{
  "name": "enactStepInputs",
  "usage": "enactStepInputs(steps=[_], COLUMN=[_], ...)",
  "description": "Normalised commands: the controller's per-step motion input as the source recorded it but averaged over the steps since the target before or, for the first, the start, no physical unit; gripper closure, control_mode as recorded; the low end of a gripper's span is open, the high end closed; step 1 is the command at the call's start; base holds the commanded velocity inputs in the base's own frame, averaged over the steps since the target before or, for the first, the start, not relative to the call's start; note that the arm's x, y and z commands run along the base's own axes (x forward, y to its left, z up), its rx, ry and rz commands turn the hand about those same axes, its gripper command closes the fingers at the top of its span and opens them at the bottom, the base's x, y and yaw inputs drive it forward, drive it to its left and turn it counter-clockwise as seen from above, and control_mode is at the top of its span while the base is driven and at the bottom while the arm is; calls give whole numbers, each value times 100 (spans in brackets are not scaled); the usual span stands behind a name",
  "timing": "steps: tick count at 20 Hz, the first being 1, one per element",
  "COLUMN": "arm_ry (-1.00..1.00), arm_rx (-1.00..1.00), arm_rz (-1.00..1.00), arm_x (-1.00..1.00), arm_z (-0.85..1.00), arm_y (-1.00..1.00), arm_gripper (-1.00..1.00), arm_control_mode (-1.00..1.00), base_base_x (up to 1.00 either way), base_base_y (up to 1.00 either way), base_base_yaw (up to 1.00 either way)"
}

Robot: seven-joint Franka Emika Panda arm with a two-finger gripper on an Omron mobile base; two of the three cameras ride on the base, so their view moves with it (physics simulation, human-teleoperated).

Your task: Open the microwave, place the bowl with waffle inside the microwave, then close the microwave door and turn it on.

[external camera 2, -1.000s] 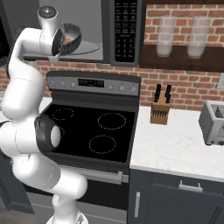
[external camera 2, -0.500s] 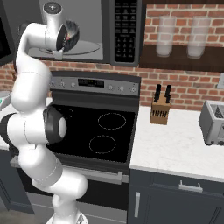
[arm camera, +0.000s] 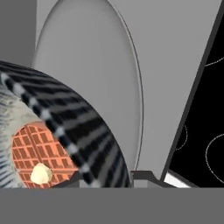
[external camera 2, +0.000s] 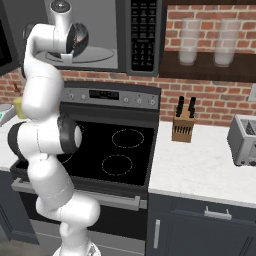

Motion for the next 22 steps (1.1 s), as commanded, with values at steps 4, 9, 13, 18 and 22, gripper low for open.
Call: enactStepInputs(steps=[4, 9, 13, 18, 22], arm_ry=[-1, -14, -27, -25, -20], arm_rx=[-4, 0, 0, 0, 0], arm_rz=[0, 0, 0, 5, 5], arm_x=[0, -3, -18, -30, -43], arm_z=[-16, -1, 0, -13, -22], arm_y=[0, 0, 0, 0, 0], arm_gripper=[-100, -100, -100, -100, -100], arm_control_mode=[-100, -100, -100, -100, -100], base_base_x=[0, 0, 0, 0, 0], base_base_y=[0, 0, 0, 0, 0], base_base_yaw=[0, 0, 0, 0, 0])
